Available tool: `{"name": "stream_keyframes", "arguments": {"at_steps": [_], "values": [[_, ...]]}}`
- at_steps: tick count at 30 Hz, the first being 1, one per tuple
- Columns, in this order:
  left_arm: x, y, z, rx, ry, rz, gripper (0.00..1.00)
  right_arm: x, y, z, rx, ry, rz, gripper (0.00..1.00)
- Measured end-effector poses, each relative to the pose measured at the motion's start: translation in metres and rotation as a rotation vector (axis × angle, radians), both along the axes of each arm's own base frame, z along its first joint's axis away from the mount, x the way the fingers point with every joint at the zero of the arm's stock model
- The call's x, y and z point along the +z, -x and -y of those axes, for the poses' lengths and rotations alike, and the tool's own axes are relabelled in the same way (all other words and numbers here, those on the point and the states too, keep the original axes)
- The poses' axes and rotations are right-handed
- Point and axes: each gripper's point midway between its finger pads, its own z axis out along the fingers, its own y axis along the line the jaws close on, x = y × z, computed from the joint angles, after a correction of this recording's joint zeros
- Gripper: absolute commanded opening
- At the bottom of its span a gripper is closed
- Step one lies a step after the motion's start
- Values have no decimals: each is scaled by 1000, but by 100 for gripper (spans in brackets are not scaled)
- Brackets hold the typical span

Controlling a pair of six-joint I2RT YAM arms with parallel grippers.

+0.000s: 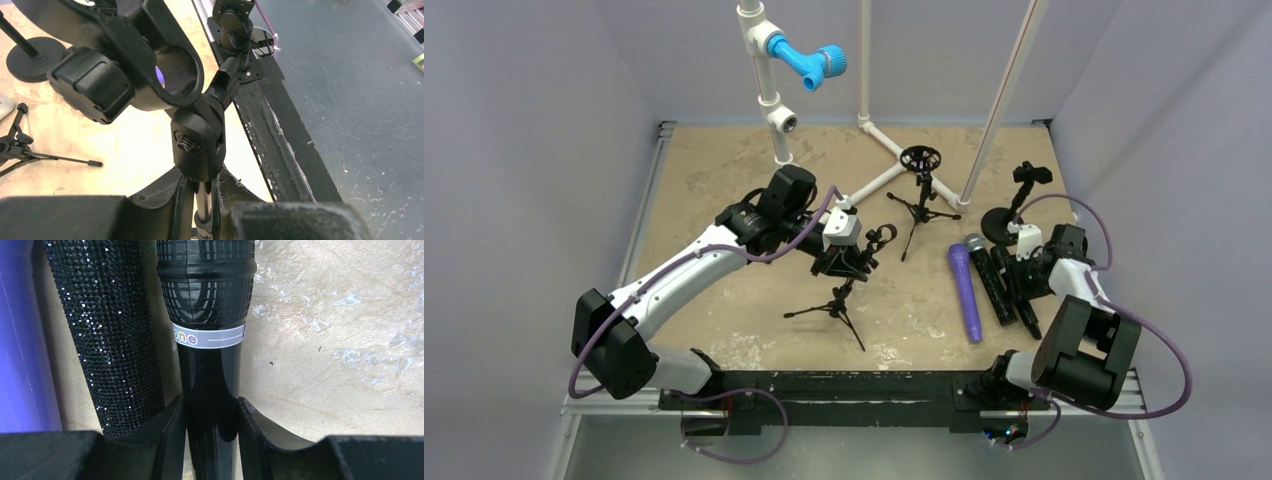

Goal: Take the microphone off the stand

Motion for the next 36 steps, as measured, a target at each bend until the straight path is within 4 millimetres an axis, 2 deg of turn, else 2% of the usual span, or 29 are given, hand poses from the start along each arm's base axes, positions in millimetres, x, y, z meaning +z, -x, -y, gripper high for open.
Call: {"name": "stream_keyframes", "arguments": {"at_steps": [2, 10, 18, 26, 32, 34, 36], "values": [[0, 0, 0, -2, 1, 5, 0, -1, 0, 0, 0, -2, -2, 1], [0, 1, 0, -7, 3, 11, 0, -2, -3, -2, 4, -17, 6, 27], [1, 3, 0, -10, 3, 18, 0, 9, 0, -5, 1, -21, 27, 44], [2, 4, 0, -10, 1, 21, 0, 35, -7, -6, 9, -16, 75, 51], [2, 5, -1, -7, -2, 24, 0, 39, 0, -9, 10, -24, 60, 53], [3, 5, -2, -4, -2, 27, 0, 47, 2, -11, 14, -25, 65, 53], [4, 6, -2, -1, -1, 25, 0, 65, 0, -14, 29, -27, 107, 54]]}}
